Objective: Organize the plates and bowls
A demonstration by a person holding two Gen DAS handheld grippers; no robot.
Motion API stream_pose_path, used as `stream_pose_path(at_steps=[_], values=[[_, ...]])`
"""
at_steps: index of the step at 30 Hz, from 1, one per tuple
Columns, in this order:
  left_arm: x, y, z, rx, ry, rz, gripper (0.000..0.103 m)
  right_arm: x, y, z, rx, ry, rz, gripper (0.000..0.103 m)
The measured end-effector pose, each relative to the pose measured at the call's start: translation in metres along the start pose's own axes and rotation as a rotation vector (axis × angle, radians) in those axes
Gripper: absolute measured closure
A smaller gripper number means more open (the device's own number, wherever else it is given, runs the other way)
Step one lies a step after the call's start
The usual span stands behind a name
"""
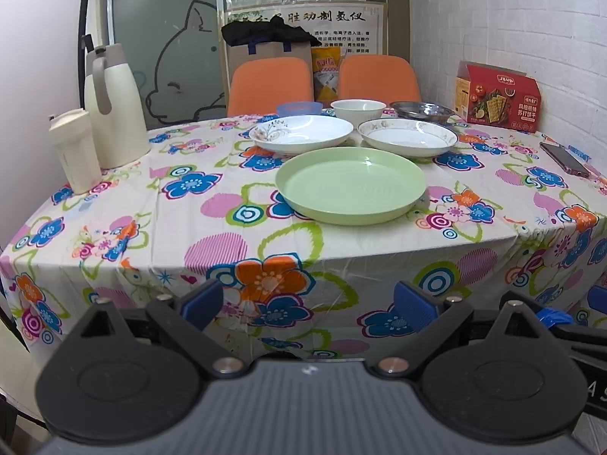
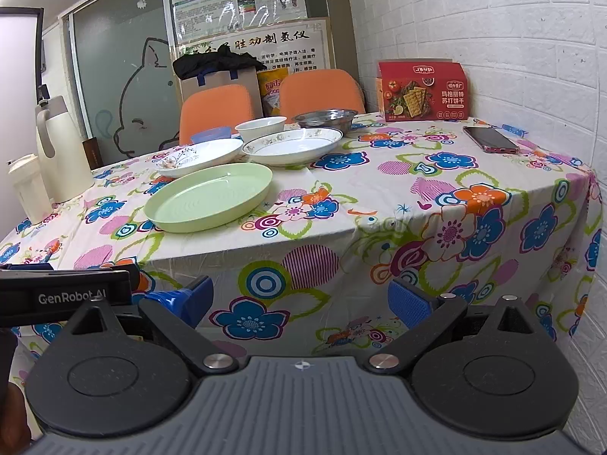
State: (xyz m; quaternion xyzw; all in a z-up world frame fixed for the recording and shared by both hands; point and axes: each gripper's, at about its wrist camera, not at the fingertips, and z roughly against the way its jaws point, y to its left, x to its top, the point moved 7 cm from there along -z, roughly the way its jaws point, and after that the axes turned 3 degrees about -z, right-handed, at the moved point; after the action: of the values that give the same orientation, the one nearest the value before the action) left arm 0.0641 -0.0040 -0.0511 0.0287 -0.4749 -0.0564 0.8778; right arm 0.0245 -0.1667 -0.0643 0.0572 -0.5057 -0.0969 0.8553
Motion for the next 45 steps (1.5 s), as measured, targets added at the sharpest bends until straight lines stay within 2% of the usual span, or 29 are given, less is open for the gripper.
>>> stream_pose_path(at_steps=[8, 15, 18, 20, 24, 30, 32, 40, 45], values=[[-0.001, -0.003, -0.009, -0.007, 0.027, -0.006, 0.006, -0.003, -0.003, -0.005, 0.000, 0.022, 0.001, 0.017], [0.002, -0.006, -0.022, -0.024, 0.053, -0.008, 0.006, -0.002, -0.022, -0.010, -0.031, 0.028, -0.030, 0.017], [0.011, 0.002, -0.024, -0.032, 0.028, 0.009, 0.006, -0.002, -0.033, -0.015, -0.056, 0.028, -0.054, 0.017], [0.018, 0.011, -0.030, -0.024, 0.020, 0.014, 0.006, -0.001, -0.038, -0.026, -0.060, 0.046, -0.062, 0.017], [0.037, 0.029, -0.054, -0.015, 0.052, 0.042, 0.006, 0.015, -0.032, -0.054, -0.016, 0.098, -0.065, 0.017], [0.071, 0.044, -0.096, -0.061, 0.093, 0.099, 0.006, 0.069, 0.004, -0.098, 0.044, 0.044, 0.048, 0.017], [0.080, 0.046, -0.112, -0.081, 0.113, 0.112, 0.006, 0.079, 0.014, -0.118, 0.043, 0.056, 0.088, 0.017], [0.096, 0.054, -0.176, -0.097, 0.211, 0.124, 0.006, 0.082, 0.035, -0.181, 0.076, 0.168, 0.159, 0.017], [0.099, 0.047, -0.198, -0.133, 0.226, 0.101, 0.006, 0.079, 0.047, -0.199, 0.110, 0.200, 0.207, 0.017]])
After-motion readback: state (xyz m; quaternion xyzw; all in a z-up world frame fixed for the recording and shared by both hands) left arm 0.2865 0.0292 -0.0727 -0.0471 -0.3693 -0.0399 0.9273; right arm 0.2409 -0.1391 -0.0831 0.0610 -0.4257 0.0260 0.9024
